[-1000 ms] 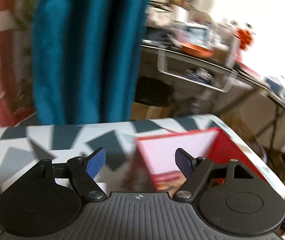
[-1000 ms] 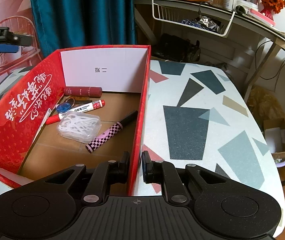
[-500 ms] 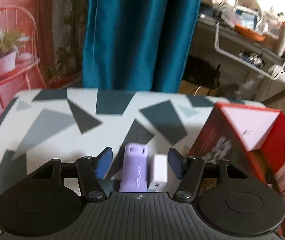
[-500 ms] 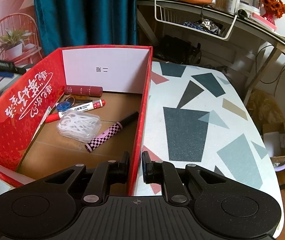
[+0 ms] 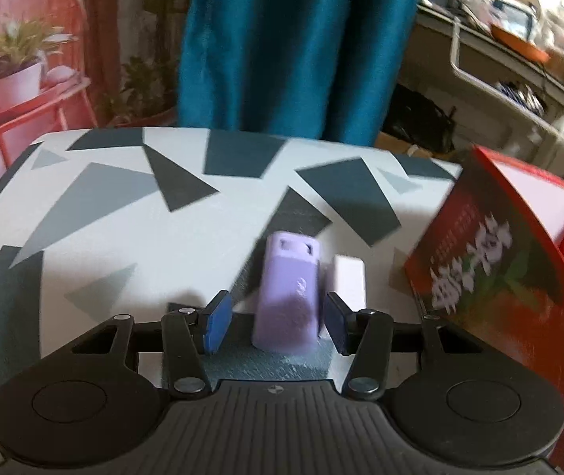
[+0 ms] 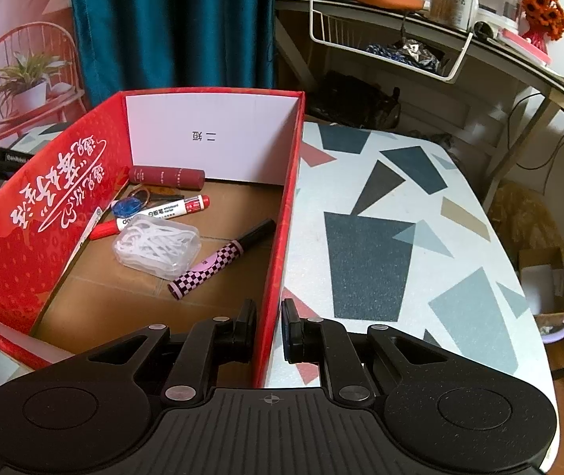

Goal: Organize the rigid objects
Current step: 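Move the left tool down to the lavender power bank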

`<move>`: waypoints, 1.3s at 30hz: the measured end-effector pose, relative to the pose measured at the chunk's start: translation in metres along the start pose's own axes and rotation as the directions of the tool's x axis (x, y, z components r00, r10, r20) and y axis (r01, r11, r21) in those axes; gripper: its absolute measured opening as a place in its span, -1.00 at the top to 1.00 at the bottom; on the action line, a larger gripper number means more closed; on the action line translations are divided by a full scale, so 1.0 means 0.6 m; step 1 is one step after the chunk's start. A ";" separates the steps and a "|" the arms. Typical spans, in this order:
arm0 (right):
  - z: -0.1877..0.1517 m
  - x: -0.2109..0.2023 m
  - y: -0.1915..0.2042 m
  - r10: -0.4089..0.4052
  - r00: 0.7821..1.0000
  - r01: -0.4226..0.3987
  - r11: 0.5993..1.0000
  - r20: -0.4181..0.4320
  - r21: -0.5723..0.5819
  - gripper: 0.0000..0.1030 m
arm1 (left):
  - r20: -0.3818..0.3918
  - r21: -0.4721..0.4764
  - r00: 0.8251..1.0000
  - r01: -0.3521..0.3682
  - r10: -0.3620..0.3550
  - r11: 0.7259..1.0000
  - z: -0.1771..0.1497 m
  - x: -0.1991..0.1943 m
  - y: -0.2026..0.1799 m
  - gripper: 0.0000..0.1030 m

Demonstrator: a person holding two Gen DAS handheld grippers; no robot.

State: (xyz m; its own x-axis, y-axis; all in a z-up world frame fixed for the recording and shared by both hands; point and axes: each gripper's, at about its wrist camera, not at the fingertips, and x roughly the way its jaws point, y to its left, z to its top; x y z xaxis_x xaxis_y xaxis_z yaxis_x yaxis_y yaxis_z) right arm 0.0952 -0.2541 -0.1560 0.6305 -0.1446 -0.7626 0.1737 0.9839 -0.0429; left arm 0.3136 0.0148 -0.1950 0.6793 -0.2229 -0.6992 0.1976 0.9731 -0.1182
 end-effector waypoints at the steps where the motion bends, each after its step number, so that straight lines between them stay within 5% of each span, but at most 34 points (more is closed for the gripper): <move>1: 0.001 0.000 0.001 -0.003 1.000 0.003 1.000 0.000 -0.004 0.76 | 0.001 0.011 1.000 0.003 -0.003 1.000 -0.002 0.000 -0.004 -0.04; 8: 0.001 0.000 0.003 -0.008 1.000 0.008 1.000 0.001 -0.007 0.76 | -0.044 0.053 0.999 -0.009 0.012 0.999 -0.018 0.026 -0.017 -0.01; 9: 0.001 0.000 0.003 -0.008 1.000 0.008 1.000 0.001 -0.005 0.76 | -0.045 0.050 0.999 -0.013 0.015 0.999 -0.021 0.026 -0.017 0.20; 15: 0.000 -0.001 0.002 -0.009 1.000 0.009 1.000 0.003 0.000 0.76 | -0.053 0.055 0.997 -0.047 0.050 0.997 -0.034 0.009 -0.011 0.19; 28: -0.001 0.002 0.002 -0.010 1.000 0.010 1.000 0.008 0.010 0.75 | -0.066 -0.090 0.985 -0.165 0.159 0.982 -0.096 -0.077 0.050 0.19; 35: -0.002 0.002 0.002 -0.008 1.000 0.007 1.000 0.008 0.015 0.75 | -0.073 -0.106 0.992 -0.115 0.107 0.988 -0.097 -0.086 0.030 0.16; 39: -0.003 0.002 0.002 -0.007 1.000 0.007 1.000 0.008 0.017 0.75 | -0.065 -0.120 0.998 -0.022 0.015 0.992 -0.100 -0.078 0.004 -0.20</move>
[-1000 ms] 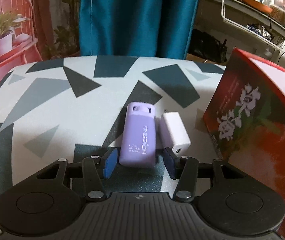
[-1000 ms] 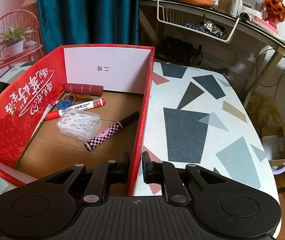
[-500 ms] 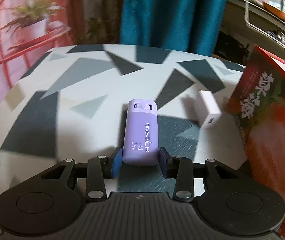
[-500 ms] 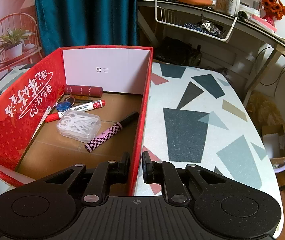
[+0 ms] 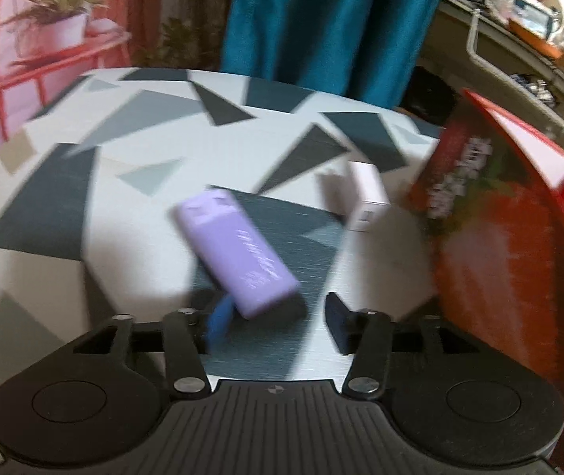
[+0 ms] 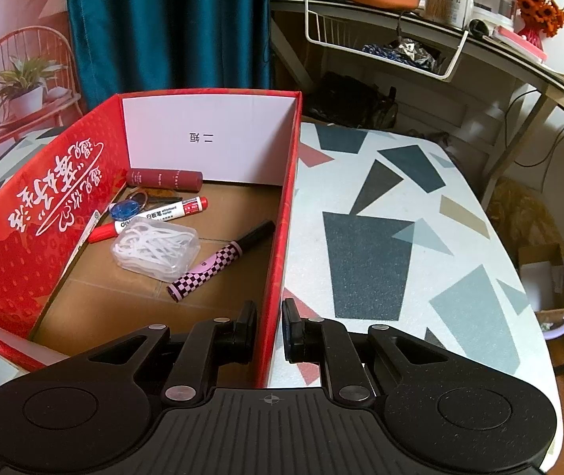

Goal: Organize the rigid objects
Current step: 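Move the left tool down to the lavender power bank, then close the left gripper across the lavender power bank and lift it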

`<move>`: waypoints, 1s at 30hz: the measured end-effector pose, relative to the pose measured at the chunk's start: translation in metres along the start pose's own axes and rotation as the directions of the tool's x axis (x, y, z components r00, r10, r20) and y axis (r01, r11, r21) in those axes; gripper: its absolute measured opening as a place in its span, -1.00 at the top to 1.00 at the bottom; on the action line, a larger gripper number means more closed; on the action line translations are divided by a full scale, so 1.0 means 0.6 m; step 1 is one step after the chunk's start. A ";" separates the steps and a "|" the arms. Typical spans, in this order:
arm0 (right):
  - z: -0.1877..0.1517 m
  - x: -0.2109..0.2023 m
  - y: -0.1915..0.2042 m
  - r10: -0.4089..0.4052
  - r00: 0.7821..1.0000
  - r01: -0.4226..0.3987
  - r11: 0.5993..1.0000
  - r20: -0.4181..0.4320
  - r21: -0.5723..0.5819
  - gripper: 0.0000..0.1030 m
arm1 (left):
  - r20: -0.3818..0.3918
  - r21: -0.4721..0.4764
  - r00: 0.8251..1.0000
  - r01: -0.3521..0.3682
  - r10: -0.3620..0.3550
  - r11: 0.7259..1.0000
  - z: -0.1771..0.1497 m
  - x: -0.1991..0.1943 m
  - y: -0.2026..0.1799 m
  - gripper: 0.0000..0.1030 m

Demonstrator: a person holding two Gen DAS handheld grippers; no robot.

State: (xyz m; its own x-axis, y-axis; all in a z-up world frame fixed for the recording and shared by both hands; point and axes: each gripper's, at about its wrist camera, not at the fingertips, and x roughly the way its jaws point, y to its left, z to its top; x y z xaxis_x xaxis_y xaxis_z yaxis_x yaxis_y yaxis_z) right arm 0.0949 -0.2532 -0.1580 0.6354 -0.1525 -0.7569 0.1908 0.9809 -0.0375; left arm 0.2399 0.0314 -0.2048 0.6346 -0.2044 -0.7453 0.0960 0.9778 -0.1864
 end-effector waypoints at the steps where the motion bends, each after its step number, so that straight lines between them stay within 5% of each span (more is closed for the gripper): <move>1: 0.000 0.000 0.000 0.001 1.000 -0.001 1.000 0.000 0.001 0.75 | 0.008 0.003 1.000 0.025 -0.025 1.000 -0.002 0.001 -0.007 -0.24; 4: 0.001 -0.001 0.000 0.001 1.000 -0.001 1.000 -0.003 -0.001 0.76 | 0.037 0.044 0.995 0.092 -0.094 0.995 -0.006 0.004 -0.029 -0.41; 8: 0.001 -0.002 0.000 0.000 1.000 0.000 1.000 -0.003 -0.005 0.76 | 0.082 0.168 0.994 0.055 -0.070 0.984 -0.010 -0.003 -0.043 -0.90; 15: 0.001 0.000 0.000 0.002 1.000 -0.002 1.000 -0.002 0.003 0.75 | 0.139 0.307 0.990 -0.021 -0.023 0.951 0.007 -0.006 0.006 -0.93; 21: 0.001 0.000 0.000 0.001 1.000 -0.001 1.000 -0.006 -0.001 0.75 | 0.130 0.278 0.991 -0.001 -0.036 0.961 0.042 0.033 0.051 -0.95; 30: 0.003 0.001 0.004 -0.009 1.000 0.009 1.000 -0.015 -0.015 0.75 | 0.079 0.396 0.994 0.040 -0.077 0.918 0.042 0.072 0.039 -0.95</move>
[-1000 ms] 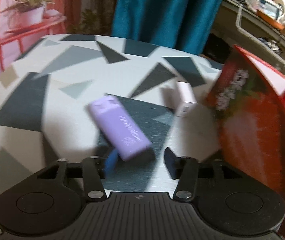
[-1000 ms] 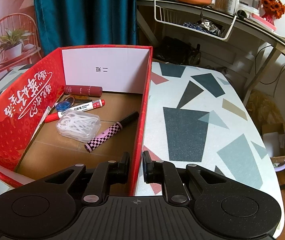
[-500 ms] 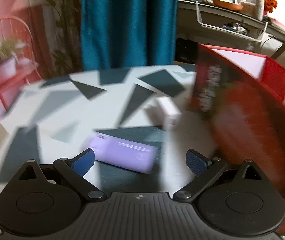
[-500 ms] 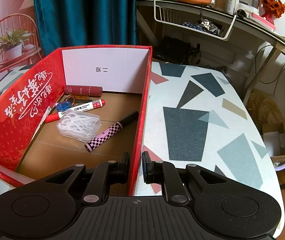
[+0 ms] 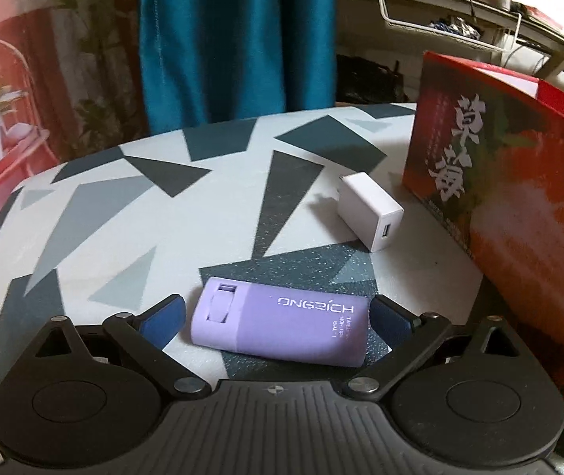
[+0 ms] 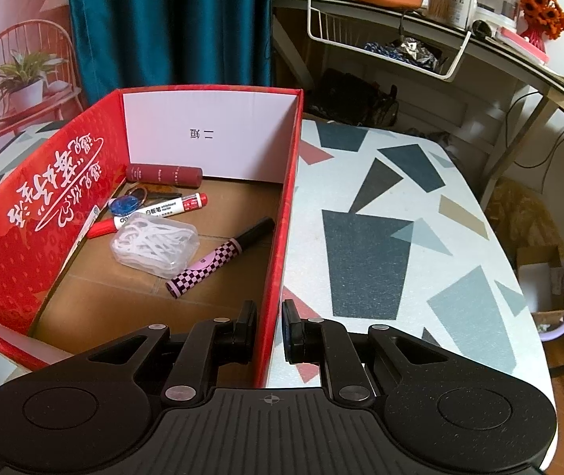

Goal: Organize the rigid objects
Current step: 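Close the left gripper across the lavender power bank and lift it, then carry the power bank into the red box and release it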

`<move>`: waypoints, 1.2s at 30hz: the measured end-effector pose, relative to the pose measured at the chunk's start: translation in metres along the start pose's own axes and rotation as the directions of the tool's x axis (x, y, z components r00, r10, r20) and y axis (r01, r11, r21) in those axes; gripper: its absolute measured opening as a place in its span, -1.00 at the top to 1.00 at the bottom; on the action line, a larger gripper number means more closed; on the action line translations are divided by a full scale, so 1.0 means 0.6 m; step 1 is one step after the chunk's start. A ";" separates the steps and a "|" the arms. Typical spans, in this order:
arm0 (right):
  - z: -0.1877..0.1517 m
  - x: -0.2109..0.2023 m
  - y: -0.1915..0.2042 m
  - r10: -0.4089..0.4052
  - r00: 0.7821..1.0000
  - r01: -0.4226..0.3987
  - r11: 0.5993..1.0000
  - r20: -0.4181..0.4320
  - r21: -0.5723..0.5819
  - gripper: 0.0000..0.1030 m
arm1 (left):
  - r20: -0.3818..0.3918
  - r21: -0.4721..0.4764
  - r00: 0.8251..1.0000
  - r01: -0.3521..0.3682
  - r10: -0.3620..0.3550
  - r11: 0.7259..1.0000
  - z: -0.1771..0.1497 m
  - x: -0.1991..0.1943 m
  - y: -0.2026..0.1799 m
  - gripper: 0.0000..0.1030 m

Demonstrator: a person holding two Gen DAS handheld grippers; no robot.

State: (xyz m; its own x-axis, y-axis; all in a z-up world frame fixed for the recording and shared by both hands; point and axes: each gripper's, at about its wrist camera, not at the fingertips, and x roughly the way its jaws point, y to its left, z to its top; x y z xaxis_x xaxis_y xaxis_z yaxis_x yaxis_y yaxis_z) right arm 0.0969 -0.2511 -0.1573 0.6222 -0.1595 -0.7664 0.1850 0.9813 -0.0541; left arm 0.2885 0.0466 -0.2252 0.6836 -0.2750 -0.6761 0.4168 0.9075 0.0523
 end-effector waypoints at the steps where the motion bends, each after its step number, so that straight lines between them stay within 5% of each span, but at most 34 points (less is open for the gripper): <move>1: 0.000 0.000 0.001 -0.002 1.000 0.002 1.000 0.000 -0.003 0.75 | 0.001 -0.002 1.000 0.002 -0.002 1.000 -0.001 0.001 0.001 -0.94; 4: 0.000 0.000 0.000 -0.002 1.000 0.002 1.000 0.000 -0.003 0.75 | 0.011 -0.012 1.000 0.001 -0.001 1.000 -0.006 0.003 -0.001 -0.80; 12: 0.001 0.000 0.000 0.000 1.000 0.000 1.000 0.001 -0.003 0.75 | -0.006 -0.051 0.996 -0.084 0.084 0.995 -0.016 -0.013 -0.017 -0.77; 20: 0.000 -0.004 0.001 -0.009 1.000 0.009 1.000 0.012 0.001 0.78 | -0.010 -0.088 0.996 -0.088 0.088 0.992 -0.015 -0.046 -0.022 -0.77; 36: 0.001 -0.007 -0.006 -0.012 1.000 0.011 0.996 0.016 0.086 0.80 | 0.159 -0.082 0.986 0.070 -0.056 0.994 0.077 -0.145 -0.085 -0.77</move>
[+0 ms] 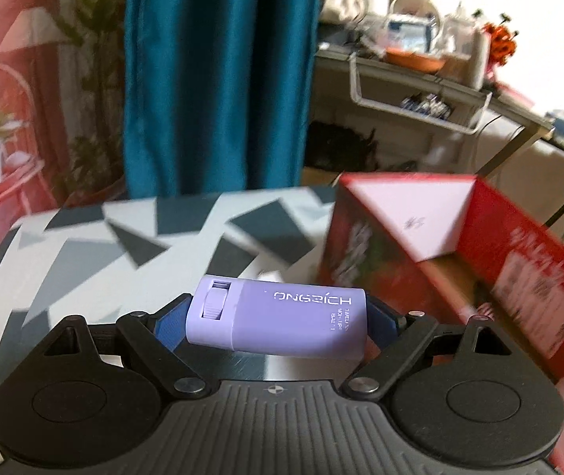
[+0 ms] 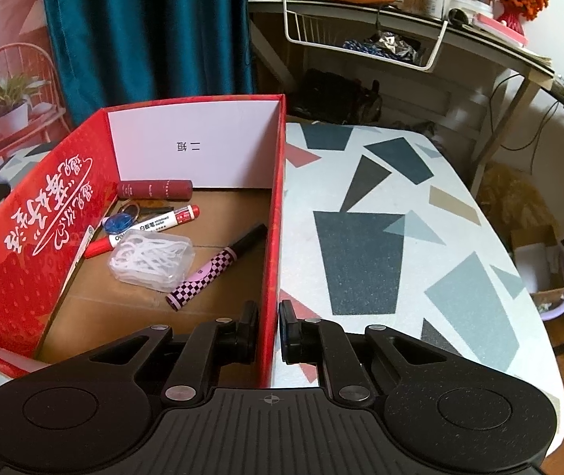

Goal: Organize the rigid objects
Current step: 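Carry the power bank into the red box and release it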

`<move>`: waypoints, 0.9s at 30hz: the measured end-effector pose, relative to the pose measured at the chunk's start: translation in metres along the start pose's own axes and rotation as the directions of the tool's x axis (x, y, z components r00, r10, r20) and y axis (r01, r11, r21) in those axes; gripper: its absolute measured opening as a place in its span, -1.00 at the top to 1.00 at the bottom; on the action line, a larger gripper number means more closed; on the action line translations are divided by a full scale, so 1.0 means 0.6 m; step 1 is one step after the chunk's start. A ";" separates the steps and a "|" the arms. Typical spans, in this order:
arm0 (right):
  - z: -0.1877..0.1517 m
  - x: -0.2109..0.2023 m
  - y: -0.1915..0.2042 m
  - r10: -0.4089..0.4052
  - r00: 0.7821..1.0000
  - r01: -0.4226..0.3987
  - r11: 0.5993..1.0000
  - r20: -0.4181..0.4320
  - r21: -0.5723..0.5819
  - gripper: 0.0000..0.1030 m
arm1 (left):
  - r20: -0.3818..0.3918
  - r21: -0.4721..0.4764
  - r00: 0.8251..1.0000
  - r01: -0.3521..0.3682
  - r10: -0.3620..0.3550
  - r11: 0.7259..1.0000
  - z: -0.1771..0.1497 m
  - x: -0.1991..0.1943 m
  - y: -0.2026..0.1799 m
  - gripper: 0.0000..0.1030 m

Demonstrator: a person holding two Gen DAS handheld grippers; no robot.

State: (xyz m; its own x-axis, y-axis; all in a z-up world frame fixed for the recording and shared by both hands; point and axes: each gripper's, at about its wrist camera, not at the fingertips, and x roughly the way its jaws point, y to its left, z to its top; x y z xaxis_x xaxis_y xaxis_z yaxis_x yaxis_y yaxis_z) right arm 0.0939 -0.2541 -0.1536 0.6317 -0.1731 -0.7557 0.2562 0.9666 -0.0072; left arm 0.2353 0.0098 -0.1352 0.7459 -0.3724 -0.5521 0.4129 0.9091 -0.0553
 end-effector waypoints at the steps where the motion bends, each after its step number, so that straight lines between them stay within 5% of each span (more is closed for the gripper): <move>1: -0.001 0.000 0.000 -0.001 1.000 0.001 1.000 0.000 0.000 0.80 | 0.012 0.007 1.000 0.011 -0.011 1.000 0.008 -0.002 -0.009 -0.77; 8: 0.000 0.004 0.002 0.001 1.000 -0.001 1.000 -0.005 -0.003 0.78 | 0.071 0.164 0.993 0.084 -0.097 0.983 0.054 0.007 -0.099 -0.77; 15: -0.001 0.004 0.001 0.008 1.000 -0.008 1.000 -0.006 -0.002 0.78 | 0.014 0.357 0.991 0.119 -0.133 0.926 0.069 0.069 -0.184 -0.77; 22: -0.001 0.005 -0.001 0.017 1.000 -0.017 1.000 -0.010 -0.002 0.78 | -0.062 0.425 0.989 0.148 -0.134 0.893 0.071 0.130 -0.216 -0.78; 27: -0.001 0.006 -0.002 0.021 1.000 -0.021 1.000 -0.011 -0.005 0.78 | -0.100 0.400 0.987 0.156 -0.126 0.903 0.066 0.152 -0.210 -0.78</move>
State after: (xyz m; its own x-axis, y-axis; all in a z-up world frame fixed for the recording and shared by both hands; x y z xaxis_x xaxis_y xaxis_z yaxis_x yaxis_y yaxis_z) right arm 0.0955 -0.2559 -0.1569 0.6290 -0.1510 -0.7626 0.2390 0.9710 0.0049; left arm 0.2719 -0.1461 -0.1458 0.6320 -0.4634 -0.6211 0.6982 0.6883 0.1969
